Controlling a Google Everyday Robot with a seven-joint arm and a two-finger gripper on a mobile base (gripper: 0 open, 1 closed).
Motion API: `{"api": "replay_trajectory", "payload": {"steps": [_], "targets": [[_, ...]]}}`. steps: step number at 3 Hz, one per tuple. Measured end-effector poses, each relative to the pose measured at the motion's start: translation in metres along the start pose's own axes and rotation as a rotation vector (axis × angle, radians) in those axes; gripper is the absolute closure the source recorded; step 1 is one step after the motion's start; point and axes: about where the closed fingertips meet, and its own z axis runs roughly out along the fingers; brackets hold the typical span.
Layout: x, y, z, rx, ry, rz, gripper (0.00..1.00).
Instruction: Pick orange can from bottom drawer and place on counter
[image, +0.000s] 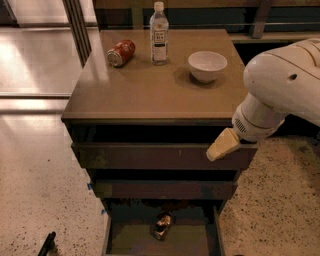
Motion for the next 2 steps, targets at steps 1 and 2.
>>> {"api": "replay_trajectory", "payload": {"steps": [1,2], "targets": [[0.003,0.013,0.034,-0.139,-0.015,0.183,0.0],[0.01,0.044,0.068,-0.321,-0.025,0.414,0.0]]}}
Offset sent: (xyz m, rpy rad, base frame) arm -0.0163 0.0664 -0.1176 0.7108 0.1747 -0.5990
